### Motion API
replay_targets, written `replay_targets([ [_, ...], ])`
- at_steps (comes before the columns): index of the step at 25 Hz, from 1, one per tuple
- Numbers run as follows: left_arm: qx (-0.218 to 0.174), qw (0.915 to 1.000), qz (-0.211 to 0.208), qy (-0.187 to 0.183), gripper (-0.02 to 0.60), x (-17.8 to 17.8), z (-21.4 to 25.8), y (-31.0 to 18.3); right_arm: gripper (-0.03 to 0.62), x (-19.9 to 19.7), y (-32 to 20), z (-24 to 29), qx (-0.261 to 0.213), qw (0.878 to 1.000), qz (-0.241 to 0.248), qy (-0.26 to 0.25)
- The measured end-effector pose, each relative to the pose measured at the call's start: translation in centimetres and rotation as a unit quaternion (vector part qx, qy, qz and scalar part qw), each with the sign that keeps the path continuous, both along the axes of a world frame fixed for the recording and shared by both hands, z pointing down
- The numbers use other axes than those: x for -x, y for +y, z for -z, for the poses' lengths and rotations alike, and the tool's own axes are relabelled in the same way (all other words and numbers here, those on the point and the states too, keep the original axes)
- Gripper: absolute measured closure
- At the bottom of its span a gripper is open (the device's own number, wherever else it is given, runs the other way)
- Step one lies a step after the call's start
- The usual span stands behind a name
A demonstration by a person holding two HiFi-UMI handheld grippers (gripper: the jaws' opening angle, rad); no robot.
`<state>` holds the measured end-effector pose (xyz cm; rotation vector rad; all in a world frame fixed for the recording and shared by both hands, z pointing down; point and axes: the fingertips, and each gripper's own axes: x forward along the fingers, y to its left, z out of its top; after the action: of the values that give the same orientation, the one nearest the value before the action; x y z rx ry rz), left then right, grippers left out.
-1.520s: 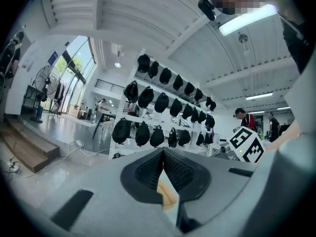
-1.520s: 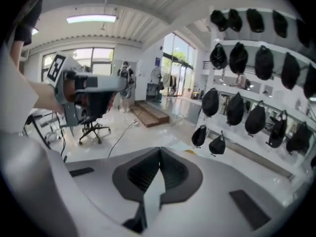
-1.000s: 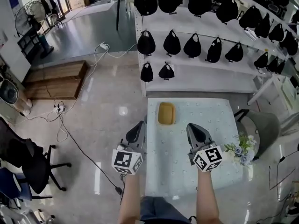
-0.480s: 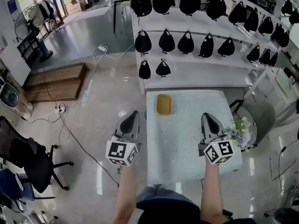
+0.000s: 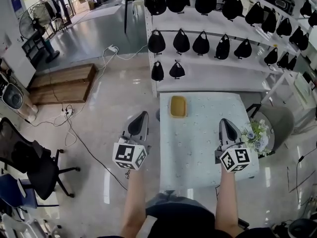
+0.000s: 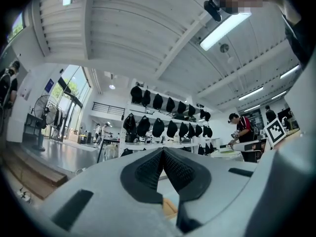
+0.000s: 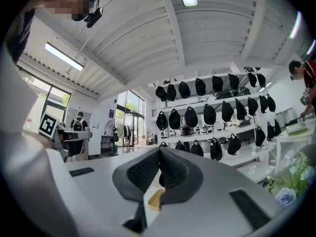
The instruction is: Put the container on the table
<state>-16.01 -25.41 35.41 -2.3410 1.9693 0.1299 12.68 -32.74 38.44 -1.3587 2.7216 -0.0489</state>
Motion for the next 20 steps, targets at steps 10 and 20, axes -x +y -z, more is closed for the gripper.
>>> replay_targets([
  [10, 0.012, 0.9999, 0.000, 0.009, 0.580, 0.3, -1.1, 1.0, 0.596, 0.2, 1.1, -0.2, 0.001, 1.000, -0.002, 0.014],
  [20, 0.015, 0.9998, 0.003, 0.013, 0.580, 0.5, -1.3, 1.7, 0.595, 0.5, 1.7, -0.2, 0.003, 1.000, 0.003, 0.019],
])
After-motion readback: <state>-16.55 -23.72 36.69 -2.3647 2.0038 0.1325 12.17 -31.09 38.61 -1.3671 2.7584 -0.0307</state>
